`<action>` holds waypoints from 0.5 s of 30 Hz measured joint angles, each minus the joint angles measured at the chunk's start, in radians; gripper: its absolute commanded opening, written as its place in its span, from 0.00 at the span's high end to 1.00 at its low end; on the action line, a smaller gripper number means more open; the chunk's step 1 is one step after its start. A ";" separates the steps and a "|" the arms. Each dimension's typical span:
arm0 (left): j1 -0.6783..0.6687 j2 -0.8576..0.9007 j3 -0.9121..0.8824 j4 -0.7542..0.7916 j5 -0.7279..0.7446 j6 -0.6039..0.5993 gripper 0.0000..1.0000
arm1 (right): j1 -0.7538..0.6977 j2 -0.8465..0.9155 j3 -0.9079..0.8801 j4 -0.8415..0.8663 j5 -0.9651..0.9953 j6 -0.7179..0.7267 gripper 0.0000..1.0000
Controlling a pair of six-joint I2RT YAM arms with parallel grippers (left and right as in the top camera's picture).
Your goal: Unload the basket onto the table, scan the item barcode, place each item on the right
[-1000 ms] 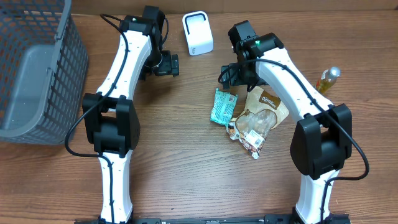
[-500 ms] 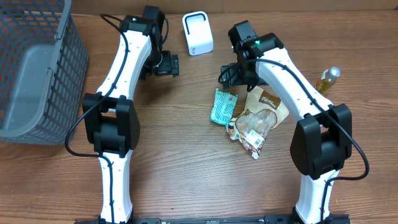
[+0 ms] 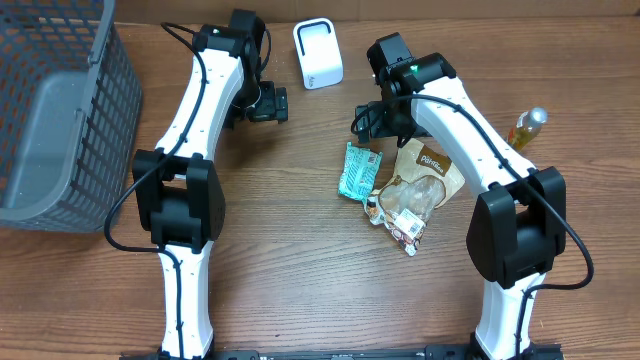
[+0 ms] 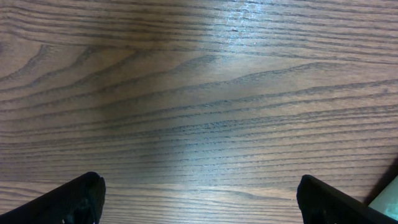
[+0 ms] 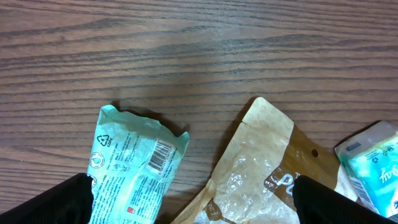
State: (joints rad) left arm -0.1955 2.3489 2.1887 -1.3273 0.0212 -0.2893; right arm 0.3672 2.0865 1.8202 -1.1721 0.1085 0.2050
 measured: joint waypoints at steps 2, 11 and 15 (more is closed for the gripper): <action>0.000 0.000 0.000 0.000 0.000 0.000 0.01 | 0.000 0.000 0.000 -0.001 0.000 0.000 0.00; 0.002 -0.015 -0.001 0.000 0.000 0.000 0.00 | 0.000 0.000 0.000 0.000 0.000 0.000 0.00; 0.012 -0.082 -0.004 0.000 0.000 0.000 0.00 | 0.000 0.000 0.000 0.000 0.000 0.000 0.00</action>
State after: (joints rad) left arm -0.1837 2.2665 2.1849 -1.3273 0.0216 -0.2893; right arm 0.3672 2.0865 1.8206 -1.1725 0.1085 0.2054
